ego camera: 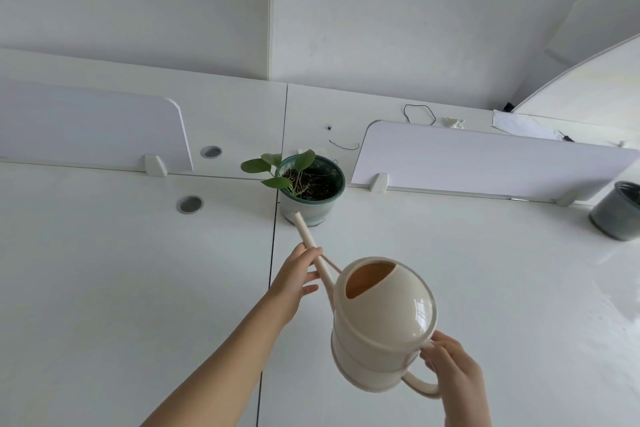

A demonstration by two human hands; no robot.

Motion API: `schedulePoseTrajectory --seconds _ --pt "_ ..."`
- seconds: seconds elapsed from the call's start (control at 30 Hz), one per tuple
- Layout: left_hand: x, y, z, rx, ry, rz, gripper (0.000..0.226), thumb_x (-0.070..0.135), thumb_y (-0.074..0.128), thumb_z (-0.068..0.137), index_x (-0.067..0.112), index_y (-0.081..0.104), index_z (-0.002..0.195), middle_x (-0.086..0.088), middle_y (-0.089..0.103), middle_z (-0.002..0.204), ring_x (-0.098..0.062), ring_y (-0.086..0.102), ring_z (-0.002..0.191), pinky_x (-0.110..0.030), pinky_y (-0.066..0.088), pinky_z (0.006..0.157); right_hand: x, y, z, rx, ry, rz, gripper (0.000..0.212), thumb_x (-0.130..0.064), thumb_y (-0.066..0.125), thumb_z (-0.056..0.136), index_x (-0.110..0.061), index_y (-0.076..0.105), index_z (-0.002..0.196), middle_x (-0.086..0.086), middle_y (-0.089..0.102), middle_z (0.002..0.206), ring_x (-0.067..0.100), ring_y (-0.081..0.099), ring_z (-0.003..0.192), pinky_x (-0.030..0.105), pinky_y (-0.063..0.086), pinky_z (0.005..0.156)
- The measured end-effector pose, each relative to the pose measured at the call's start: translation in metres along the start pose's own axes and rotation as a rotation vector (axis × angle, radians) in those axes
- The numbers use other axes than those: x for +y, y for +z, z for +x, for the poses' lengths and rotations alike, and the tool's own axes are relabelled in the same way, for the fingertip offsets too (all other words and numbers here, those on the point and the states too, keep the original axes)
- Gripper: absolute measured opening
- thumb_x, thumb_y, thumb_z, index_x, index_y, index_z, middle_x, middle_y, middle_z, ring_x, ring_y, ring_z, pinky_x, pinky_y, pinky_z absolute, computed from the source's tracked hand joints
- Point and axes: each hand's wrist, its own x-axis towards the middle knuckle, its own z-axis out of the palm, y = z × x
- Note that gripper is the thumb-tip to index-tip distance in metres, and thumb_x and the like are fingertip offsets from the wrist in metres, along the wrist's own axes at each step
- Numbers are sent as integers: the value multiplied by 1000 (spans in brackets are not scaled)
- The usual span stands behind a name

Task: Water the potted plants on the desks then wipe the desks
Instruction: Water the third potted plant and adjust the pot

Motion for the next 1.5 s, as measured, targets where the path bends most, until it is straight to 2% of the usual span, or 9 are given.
schedulePoseTrajectory --seconds 0.2,0.33,0.53,0.63,0.77,1.0,1.2,1.33,1.5 --pt "-26 -38 -36 88 1 -113 32 27 42 95 20 46 126 -5 55 125 -27 54 115 -40 40 91 10 12 -9 -82 39 -22 24 5 54 79 3 58 56 11 61 85 15 51 72 31 38 69" --pt "-33 -65 -59 148 65 -153 32 27 41 95 16 48 125 -5 56 119 -25 55 112 -39 38 90 20 25 -12 -180 61 -62 18 7 49 79 12 62 69 13 64 92 21 56 85 24 41 71" --pt "-46 -101 -96 296 152 -196 22 24 42 95 28 50 116 6 61 108 -18 56 109 -43 34 100 16 58 -24 -316 46 -153 23 -19 45 56 0 58 54 11 60 85 19 55 78 28 38 67" --pt "-51 -114 -111 375 193 -197 34 24 44 94 25 45 128 8 61 108 -20 55 111 -40 35 98 18 74 -27 -361 42 -173 21 -17 46 64 -15 53 44 10 58 84 15 54 73 27 37 65" --pt "-58 -129 -127 466 203 -229 40 23 45 94 22 44 134 5 61 110 -23 54 116 -39 36 97 28 91 -31 -430 33 -205 23 -19 45 66 -15 52 45 12 60 87 19 56 76 29 40 67" --pt "-65 -138 -142 537 184 -240 25 19 41 96 34 48 115 12 60 107 -22 53 113 -40 35 98 42 105 -31 -510 7 -186 30 -2 39 86 -4 62 68 9 64 92 12 61 81 24 42 65" --pt "-64 -145 -146 552 93 0 42 20 45 95 23 38 136 -4 56 117 -26 56 106 -38 40 89 52 108 -20 -524 -2 -214 44 -23 38 96 -6 54 59 7 66 72 13 66 75 25 43 66" --pt "-49 -146 -156 657 127 144 23 14 47 93 8 61 109 -13 66 99 -28 61 88 -33 42 72 50 103 -2 -460 -14 -225 43 -30 40 95 -4 66 73 11 69 87 25 63 91 29 43 72" --pt "1 -124 -140 619 269 295 20 18 48 93 23 60 78 0 67 85 -21 62 82 -29 43 72 21 102 29 -414 -90 -282 37 -29 41 95 -16 63 69 13 69 93 25 61 96 29 37 78"
